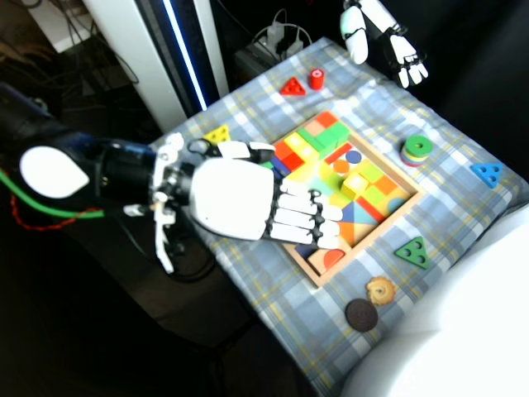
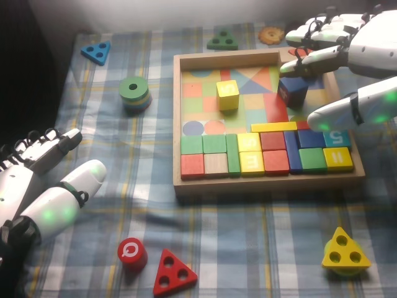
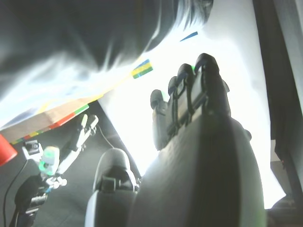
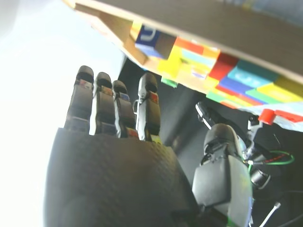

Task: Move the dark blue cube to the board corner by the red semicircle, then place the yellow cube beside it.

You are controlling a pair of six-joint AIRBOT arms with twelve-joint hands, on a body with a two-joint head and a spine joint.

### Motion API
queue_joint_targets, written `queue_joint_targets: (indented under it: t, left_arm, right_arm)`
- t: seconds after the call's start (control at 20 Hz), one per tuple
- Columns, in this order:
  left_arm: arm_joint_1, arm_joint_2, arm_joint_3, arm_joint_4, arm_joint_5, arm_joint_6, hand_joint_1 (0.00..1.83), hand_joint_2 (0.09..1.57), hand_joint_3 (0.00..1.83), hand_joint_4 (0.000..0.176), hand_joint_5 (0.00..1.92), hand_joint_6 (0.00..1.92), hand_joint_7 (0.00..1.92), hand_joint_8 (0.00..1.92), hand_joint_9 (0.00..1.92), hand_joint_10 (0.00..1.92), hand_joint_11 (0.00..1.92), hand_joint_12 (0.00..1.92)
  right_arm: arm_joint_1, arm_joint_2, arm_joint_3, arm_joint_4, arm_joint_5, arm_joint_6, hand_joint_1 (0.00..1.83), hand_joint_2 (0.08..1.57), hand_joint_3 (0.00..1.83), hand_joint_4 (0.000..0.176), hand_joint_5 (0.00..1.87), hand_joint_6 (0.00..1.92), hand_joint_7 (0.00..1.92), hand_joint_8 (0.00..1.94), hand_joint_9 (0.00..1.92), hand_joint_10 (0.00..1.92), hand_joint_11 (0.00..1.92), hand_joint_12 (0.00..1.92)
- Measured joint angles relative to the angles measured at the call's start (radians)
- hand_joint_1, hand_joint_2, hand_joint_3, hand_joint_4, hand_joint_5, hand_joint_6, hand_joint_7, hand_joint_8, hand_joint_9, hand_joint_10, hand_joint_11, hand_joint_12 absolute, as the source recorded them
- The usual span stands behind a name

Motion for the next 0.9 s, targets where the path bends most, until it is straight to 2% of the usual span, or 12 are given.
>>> queue_joint_targets:
  t: [0.05, 0.15, 0.3, 0.35, 0.4, 0.5, 0.6, 0.65, 0.75, 0.8, 0.85, 0.9]
  left_arm:
    - [0.000, 0.000, 0.000, 0.000, 0.000, 0.000, 0.00, 1.22, 0.00, 0.050, 0.31, 0.00, 0.17, 0.00, 0.11, 0.00, 0.00, 0.00]
    - [0.000, 0.000, 0.000, -0.001, 0.000, 0.000, 0.00, 1.22, 0.00, 0.063, 0.30, 0.00, 0.17, 0.00, 0.12, 0.00, 0.00, 0.00]
    - [0.000, 0.000, 0.000, -0.002, 0.000, 0.000, 0.00, 1.23, 0.00, 0.045, 0.32, 0.01, 0.18, 0.01, 0.13, 0.01, 0.00, 0.00]
    - [0.000, 0.000, 0.000, -0.002, 0.000, 0.000, 0.00, 1.22, 0.00, 0.048, 0.31, 0.00, 0.17, 0.00, 0.12, 0.00, 0.00, 0.00]
    - [0.000, 0.000, 0.000, -0.002, 0.000, 0.000, 0.00, 1.22, 0.00, 0.048, 0.31, 0.00, 0.17, 0.00, 0.12, 0.00, 0.00, 0.00]
    - [0.000, 0.000, 0.000, 0.002, 0.001, 0.000, 0.00, 1.23, 0.00, 0.057, 0.30, 0.00, 0.16, 0.00, 0.11, 0.00, 0.00, 0.00]
    - [0.000, 0.000, 0.000, -0.002, 0.001, 0.000, 0.00, 1.22, 0.00, 0.068, 0.30, 0.00, 0.16, 0.00, 0.11, 0.00, 0.00, 0.00]
    - [0.000, 0.000, 0.000, -0.002, 0.001, 0.000, 0.00, 1.22, 0.00, 0.059, 0.30, 0.00, 0.16, 0.00, 0.11, 0.00, 0.00, 0.00]
    - [0.000, 0.000, 0.000, 0.001, 0.001, 0.000, 0.00, 1.23, 0.00, 0.051, 0.30, 0.00, 0.17, 0.00, 0.12, 0.00, 0.00, 0.00]
    - [0.000, 0.000, 0.000, 0.000, 0.001, 0.000, 0.00, 1.22, 0.00, 0.047, 0.30, 0.00, 0.17, 0.00, 0.12, 0.00, 0.00, 0.00]
    - [0.000, 0.000, 0.000, 0.000, 0.002, 0.000, 0.00, 1.22, 0.00, 0.047, 0.30, 0.00, 0.17, 0.00, 0.12, 0.00, 0.00, 0.00]
    - [0.000, 0.000, 0.000, 0.001, 0.001, 0.000, 0.00, 1.22, 0.00, 0.043, 0.30, 0.00, 0.17, 0.00, 0.11, 0.00, 0.00, 0.00]
  right_arm:
    - [0.000, -0.003, 0.000, -0.011, -0.002, 0.000, 0.00, 0.97, 0.00, 0.079, 0.37, 0.02, 0.00, 0.00, 0.00, 0.00, 0.00, 0.00]
    - [-0.008, -0.013, 0.001, -0.021, -0.010, 0.000, 0.00, 0.96, 0.00, 0.110, 0.36, 0.01, 0.00, 0.00, 0.00, 0.00, 0.00, 0.00]
    - [-0.031, -0.018, 0.007, -0.032, -0.029, -0.002, 0.00, 0.94, 0.00, 0.101, 0.38, 0.01, 0.00, 0.00, 0.00, 0.00, 0.00, 0.00]
    - [-0.034, -0.020, 0.016, -0.033, -0.037, -0.002, 0.00, 0.93, 0.00, 0.124, 0.37, 0.00, 0.00, 0.00, 0.00, 0.00, 0.00, 0.00]
    - [-0.034, -0.022, 0.020, -0.033, -0.043, -0.002, 0.00, 0.93, 0.00, 0.124, 0.37, 0.00, 0.00, 0.00, 0.00, 0.00, 0.00, 0.00]
    - [-0.042, -0.030, 0.037, -0.026, -0.058, -0.003, 0.00, 0.92, 0.00, 0.144, 0.34, 0.00, 0.00, 0.00, 0.00, 0.00, 0.00, 0.00]
    - [-0.046, -0.037, 0.048, -0.031, -0.072, -0.003, 0.00, 0.95, 0.00, 0.119, 0.35, 0.01, 0.00, 0.00, 0.00, 0.00, 0.00, 0.00]
    - [-0.046, -0.039, 0.053, -0.027, -0.077, -0.003, 0.00, 0.95, 0.00, 0.109, 0.36, 0.01, 0.00, 0.00, 0.00, 0.00, 0.00, 0.00]
    - [-0.046, -0.038, 0.060, 0.028, -0.075, -0.018, 0.00, 0.95, 0.00, 0.116, 0.33, 0.00, 0.00, 0.00, 0.00, 0.00, 0.00, 0.00]
    - [-0.046, -0.035, 0.062, 0.044, -0.075, -0.045, 0.00, 0.94, 0.00, 0.097, 0.33, 0.00, 0.00, 0.00, 0.00, 0.00, 0.00, 0.00]
    - [-0.046, -0.033, 0.062, 0.053, -0.076, -0.055, 0.00, 0.94, 0.00, 0.097, 0.33, 0.00, 0.00, 0.00, 0.00, 0.00, 0.00, 0.00]
    - [-0.046, -0.029, 0.061, 0.066, -0.076, -0.069, 0.00, 0.94, 0.00, 0.110, 0.32, 0.00, 0.00, 0.00, 0.00, 0.00, 0.00, 0.00]
